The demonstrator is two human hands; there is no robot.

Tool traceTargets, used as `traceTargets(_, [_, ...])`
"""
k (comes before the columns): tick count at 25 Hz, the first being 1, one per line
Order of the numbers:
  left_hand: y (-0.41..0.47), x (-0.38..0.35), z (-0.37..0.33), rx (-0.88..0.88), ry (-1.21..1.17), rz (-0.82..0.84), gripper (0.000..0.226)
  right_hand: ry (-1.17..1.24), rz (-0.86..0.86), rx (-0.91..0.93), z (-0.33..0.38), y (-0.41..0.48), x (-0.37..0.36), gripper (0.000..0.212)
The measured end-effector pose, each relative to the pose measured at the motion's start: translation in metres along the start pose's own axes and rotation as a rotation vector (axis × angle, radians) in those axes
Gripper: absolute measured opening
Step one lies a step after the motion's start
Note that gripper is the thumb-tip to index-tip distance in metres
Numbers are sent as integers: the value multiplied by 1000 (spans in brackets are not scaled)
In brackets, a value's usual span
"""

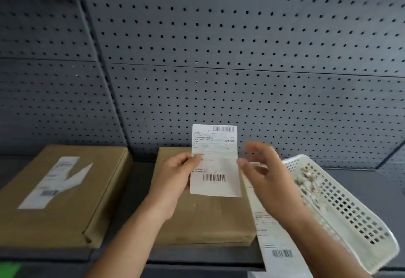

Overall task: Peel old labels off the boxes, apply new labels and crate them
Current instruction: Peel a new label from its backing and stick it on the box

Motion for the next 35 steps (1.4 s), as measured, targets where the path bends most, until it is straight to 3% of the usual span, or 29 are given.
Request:
traceTargets(2, [-3,14,5,23,32,-11,20,231,158,-291,-15,10,-29,30])
traceTargets(3, [-3,20,8,30,42,-10,21,294,227,-348,-18,12,-42,26])
traceTargets(8, [-3,44,18,21,166,-11,21,332,253,-384,-17,17,-70,25])
traceTargets(14, [14,63,26,-55,527,-70,19,101,254,-347,-35,27,-87,23])
traceTargets(19, [33,65,29,-100,726,-124,21,-155,226,-288,-49,38,-100,10])
traceTargets(24, [43,62,34,-57,873,-171,30,-323,166,-232,-52,41,-103,29])
traceTargets(30, [46,58,32,-37,990,-129,35,-479,222,-189,-49,41,-106,29])
traceTargets(32, [45,57,27,-160,1105,-89,50,-623,192,-106,-47,43,-102,29])
traceTargets(35, [43,43,27,-423,1294,77,63,-744,124,199,-34,39,-113,35])
Point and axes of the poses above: each hand's wrist, its own y-axis towards the middle knuckle, its own x-axis out of the back of the hand, z = x × y, the point moved 6 cm from there along y, towards the middle knuckle, and after that the axes turned 4 degrees about -y, right-handed, at the moved point
